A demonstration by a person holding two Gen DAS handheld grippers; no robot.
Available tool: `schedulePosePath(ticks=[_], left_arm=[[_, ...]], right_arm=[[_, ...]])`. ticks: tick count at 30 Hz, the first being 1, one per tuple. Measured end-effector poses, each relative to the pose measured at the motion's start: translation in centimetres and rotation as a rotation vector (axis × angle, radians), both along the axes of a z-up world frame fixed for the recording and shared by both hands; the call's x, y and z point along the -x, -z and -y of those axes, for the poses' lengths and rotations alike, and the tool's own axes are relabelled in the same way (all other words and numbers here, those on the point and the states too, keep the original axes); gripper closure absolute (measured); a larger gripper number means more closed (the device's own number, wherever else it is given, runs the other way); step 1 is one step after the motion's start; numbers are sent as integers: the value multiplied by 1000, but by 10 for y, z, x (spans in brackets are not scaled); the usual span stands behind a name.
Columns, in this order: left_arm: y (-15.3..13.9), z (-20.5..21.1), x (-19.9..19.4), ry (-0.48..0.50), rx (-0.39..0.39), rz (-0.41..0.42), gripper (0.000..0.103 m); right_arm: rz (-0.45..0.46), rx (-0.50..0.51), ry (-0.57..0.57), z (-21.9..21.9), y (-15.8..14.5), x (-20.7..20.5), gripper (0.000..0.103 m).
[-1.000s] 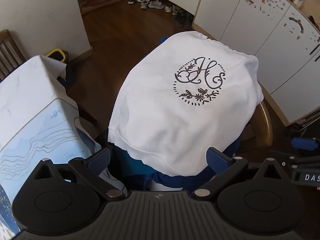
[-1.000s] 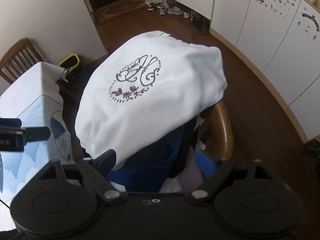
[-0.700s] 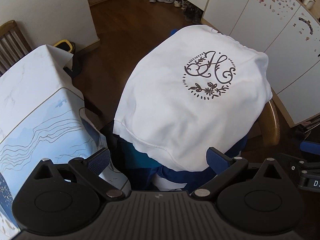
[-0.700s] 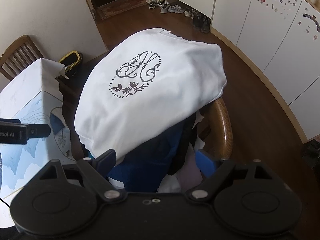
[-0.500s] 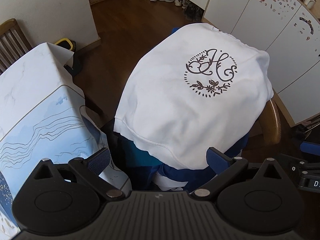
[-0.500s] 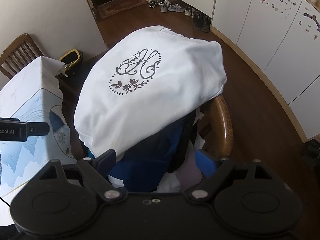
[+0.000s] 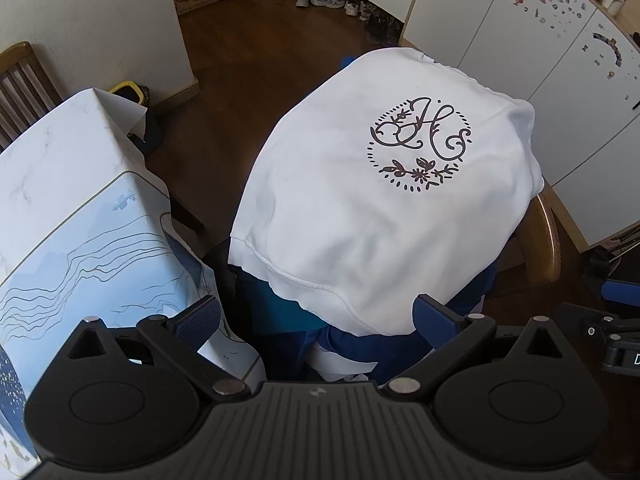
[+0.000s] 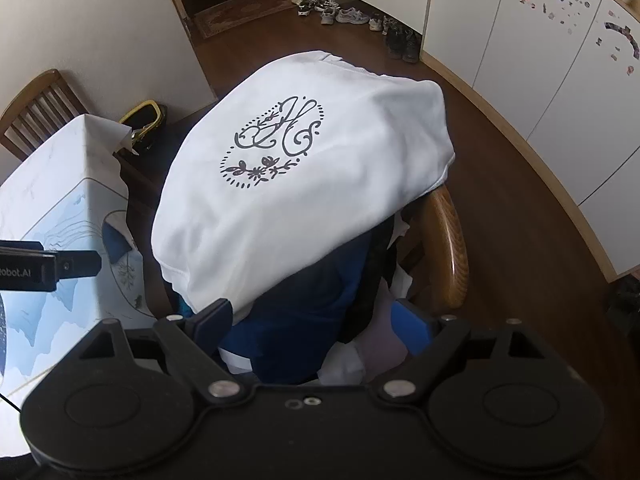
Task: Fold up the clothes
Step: 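Reach both grippers toward the white monogram sweatshirt draped on the chair, then grasp the sweatshirt hem with the right gripper while the left gripper grasps it too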
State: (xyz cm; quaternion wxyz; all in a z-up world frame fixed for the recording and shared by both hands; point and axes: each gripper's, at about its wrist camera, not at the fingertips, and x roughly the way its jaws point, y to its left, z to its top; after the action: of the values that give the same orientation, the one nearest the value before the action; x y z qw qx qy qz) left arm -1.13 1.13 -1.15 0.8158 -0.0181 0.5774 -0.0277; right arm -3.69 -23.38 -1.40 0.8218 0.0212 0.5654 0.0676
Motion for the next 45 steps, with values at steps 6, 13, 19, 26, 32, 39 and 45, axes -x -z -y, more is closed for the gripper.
schedulePosePath(ticks=[6,13,19,26,32,39,45], left_arm=[[0,-12,4,24,9,12,0],[0,-25,7,36,15,15,0],[-1,-34,9,47,16,18,0],[0,-44,10,53,22,19,0],[1,-50,11,66,29,17,0],[9,-53,8,86,23,5,0],[20,-35,-4,150,-16,61,0]], right_arm=[[6,3,22,-11,-3,9,0],[14,18,39,-27,-10,18,0],[15,21,55,-35,-10,19,0],[14,33,61,-45,-11,23,0],[19,40,71,-53,-14,24,0],[25,58,79,-61,-17,24,0],[48,42,59,-51,-21,15,0]])
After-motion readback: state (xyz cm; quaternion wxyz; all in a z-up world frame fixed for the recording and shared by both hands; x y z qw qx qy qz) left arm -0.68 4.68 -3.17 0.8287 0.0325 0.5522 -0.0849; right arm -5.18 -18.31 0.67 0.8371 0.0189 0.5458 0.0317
